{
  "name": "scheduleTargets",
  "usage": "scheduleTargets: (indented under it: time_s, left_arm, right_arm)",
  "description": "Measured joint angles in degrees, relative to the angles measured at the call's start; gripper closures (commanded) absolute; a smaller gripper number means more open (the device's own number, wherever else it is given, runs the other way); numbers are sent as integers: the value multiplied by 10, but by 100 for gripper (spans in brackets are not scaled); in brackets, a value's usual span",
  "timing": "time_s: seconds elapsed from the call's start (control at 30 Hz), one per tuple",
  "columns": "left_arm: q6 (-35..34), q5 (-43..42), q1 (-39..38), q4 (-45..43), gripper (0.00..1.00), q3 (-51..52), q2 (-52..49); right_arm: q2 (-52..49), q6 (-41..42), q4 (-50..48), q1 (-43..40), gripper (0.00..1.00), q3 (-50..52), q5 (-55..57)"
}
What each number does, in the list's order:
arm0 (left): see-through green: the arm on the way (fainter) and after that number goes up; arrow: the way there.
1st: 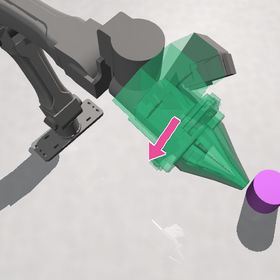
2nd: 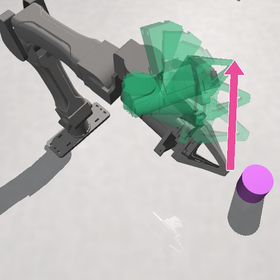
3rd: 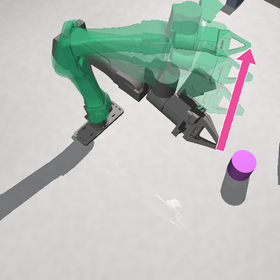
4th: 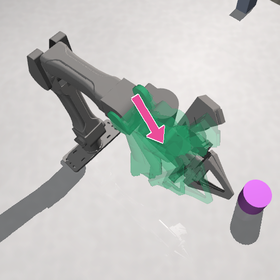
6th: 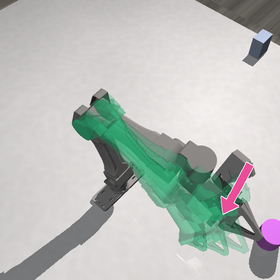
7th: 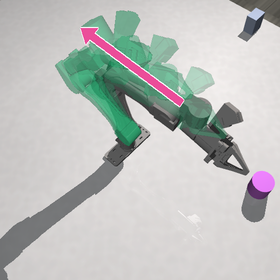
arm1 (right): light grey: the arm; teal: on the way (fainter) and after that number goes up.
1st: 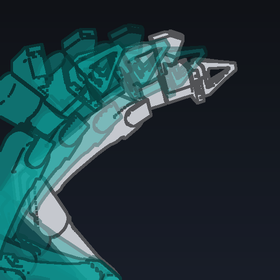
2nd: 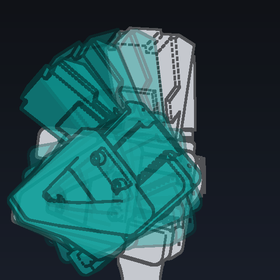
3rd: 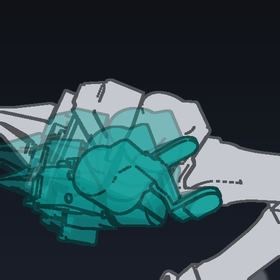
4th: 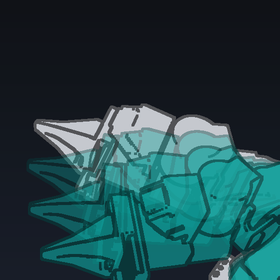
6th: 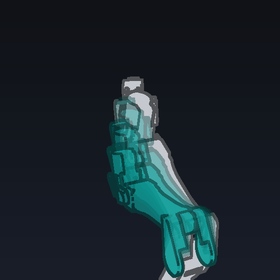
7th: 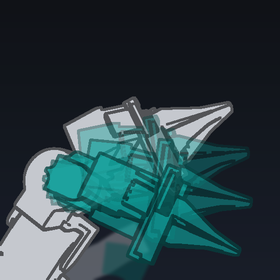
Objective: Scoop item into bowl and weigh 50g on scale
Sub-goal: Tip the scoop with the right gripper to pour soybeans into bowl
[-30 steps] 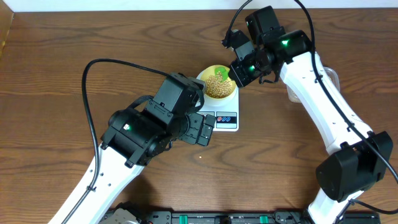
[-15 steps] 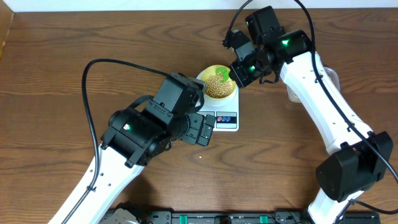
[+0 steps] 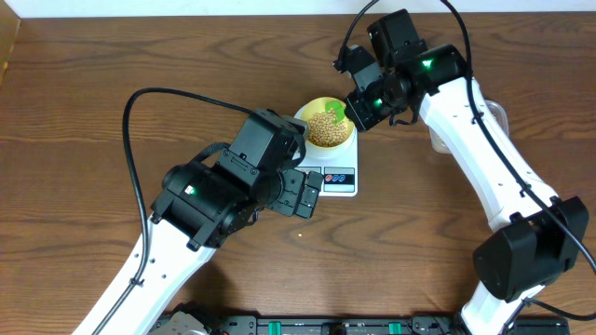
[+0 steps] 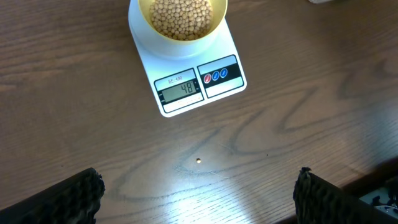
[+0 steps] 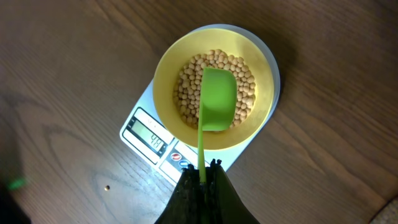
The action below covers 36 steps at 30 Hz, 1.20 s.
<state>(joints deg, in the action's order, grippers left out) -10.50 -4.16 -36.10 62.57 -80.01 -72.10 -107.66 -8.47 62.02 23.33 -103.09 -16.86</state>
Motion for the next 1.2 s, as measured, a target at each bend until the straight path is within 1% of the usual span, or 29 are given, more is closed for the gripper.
scheduleTargets:
  time_s: [1.2]
  left_arm:
    - [0, 0, 0, 0, 0, 0, 0]
  right_arm:
    - [0, -11, 3, 0, 99, 0, 15]
